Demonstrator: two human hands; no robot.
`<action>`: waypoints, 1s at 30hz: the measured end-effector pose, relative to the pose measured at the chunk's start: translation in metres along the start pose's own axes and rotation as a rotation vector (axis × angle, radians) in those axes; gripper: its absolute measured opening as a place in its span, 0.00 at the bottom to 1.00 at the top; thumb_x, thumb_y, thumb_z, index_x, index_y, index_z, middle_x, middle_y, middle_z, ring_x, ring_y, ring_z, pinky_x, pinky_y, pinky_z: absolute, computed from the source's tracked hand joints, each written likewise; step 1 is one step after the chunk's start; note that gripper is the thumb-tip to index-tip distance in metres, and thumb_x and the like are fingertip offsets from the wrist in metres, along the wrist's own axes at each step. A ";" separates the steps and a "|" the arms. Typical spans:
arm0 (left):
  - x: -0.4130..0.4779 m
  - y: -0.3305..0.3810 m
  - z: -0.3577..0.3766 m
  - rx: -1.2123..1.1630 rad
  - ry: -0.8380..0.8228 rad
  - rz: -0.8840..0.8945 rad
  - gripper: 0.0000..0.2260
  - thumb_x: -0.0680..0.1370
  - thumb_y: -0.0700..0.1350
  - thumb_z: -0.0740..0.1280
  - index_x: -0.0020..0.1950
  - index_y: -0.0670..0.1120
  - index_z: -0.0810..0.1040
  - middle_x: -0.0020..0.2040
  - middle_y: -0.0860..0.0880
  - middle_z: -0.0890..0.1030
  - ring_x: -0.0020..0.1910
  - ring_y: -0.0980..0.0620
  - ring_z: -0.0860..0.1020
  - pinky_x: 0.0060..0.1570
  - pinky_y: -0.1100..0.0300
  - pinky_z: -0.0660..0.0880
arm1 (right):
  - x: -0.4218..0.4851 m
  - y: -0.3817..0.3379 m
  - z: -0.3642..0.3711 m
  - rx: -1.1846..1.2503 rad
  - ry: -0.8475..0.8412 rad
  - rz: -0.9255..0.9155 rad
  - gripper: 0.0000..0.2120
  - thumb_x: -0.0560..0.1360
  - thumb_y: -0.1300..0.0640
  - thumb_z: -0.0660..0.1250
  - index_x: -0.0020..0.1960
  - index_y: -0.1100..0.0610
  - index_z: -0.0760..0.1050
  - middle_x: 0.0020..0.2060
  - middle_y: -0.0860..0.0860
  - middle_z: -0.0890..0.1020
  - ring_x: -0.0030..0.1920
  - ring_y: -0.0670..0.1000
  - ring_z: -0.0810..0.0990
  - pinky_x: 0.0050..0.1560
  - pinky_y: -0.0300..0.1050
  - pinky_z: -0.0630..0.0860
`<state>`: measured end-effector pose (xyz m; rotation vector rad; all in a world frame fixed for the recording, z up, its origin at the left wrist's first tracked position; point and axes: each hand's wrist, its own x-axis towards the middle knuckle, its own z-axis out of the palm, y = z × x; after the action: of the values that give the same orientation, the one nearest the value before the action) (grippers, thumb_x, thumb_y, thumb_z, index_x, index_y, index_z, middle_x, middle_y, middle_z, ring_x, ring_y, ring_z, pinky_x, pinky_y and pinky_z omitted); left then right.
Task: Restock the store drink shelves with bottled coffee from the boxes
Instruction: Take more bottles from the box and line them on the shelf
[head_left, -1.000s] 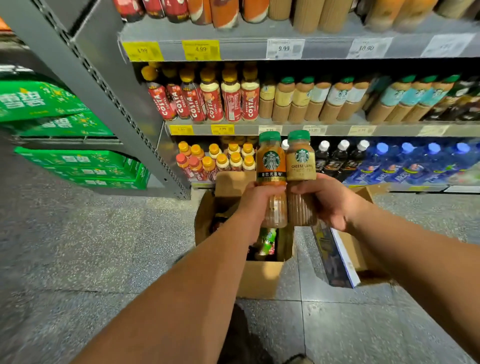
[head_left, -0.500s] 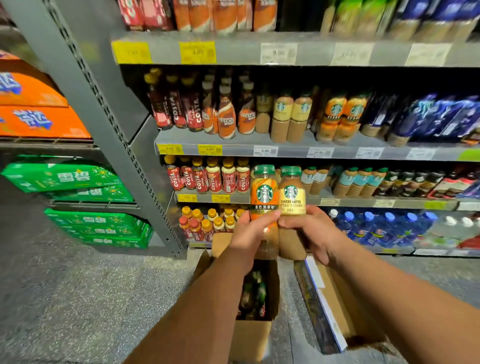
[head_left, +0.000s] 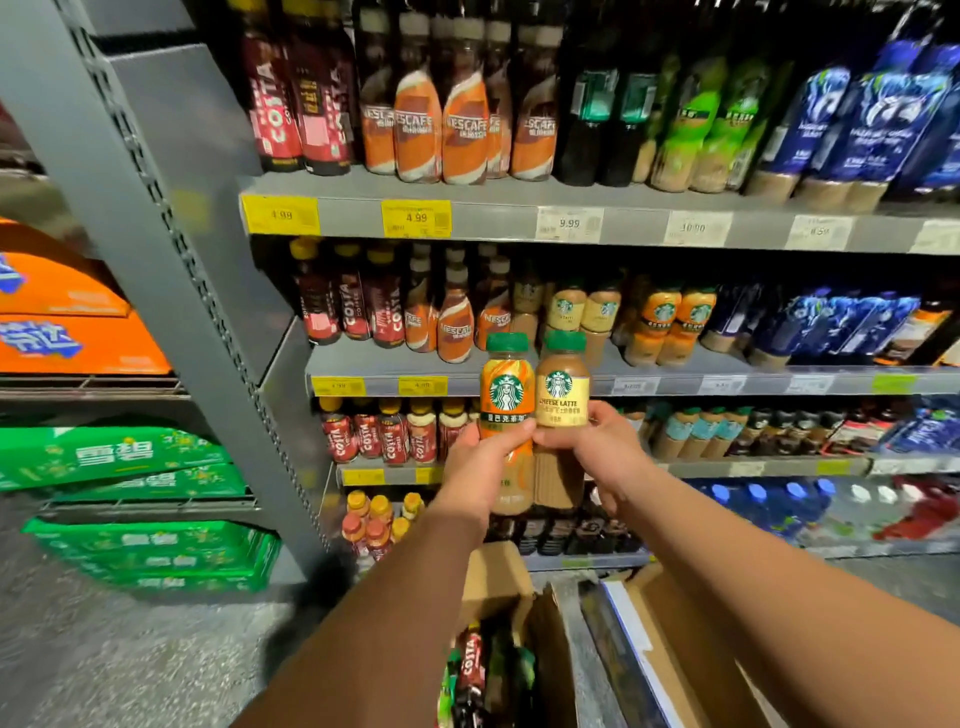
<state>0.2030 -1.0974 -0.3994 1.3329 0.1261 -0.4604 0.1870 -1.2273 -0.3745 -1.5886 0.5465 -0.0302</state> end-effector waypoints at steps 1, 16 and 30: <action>0.005 0.004 -0.006 -0.002 0.003 0.001 0.08 0.73 0.48 0.72 0.51 0.53 0.78 0.50 0.51 0.83 0.53 0.50 0.79 0.60 0.49 0.73 | 0.005 -0.004 0.008 0.004 0.010 -0.006 0.21 0.67 0.66 0.75 0.56 0.58 0.71 0.49 0.54 0.81 0.42 0.47 0.78 0.38 0.39 0.73; 0.051 0.021 -0.033 0.054 -0.032 0.039 0.06 0.74 0.47 0.71 0.49 0.52 0.76 0.48 0.52 0.82 0.50 0.52 0.79 0.53 0.53 0.75 | 0.060 -0.018 0.037 0.004 0.101 -0.042 0.20 0.69 0.66 0.73 0.56 0.56 0.67 0.50 0.55 0.79 0.47 0.52 0.78 0.48 0.47 0.74; 0.119 0.034 -0.031 0.073 0.063 0.132 0.13 0.75 0.48 0.70 0.58 0.52 0.77 0.51 0.51 0.82 0.51 0.51 0.80 0.44 0.57 0.76 | 0.149 -0.035 0.040 -0.270 0.113 -0.219 0.22 0.65 0.65 0.77 0.56 0.58 0.75 0.50 0.54 0.82 0.51 0.54 0.80 0.55 0.52 0.77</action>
<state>0.3288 -1.0921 -0.4173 1.4180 0.0736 -0.3135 0.3435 -1.2438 -0.3912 -1.9141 0.4753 -0.2203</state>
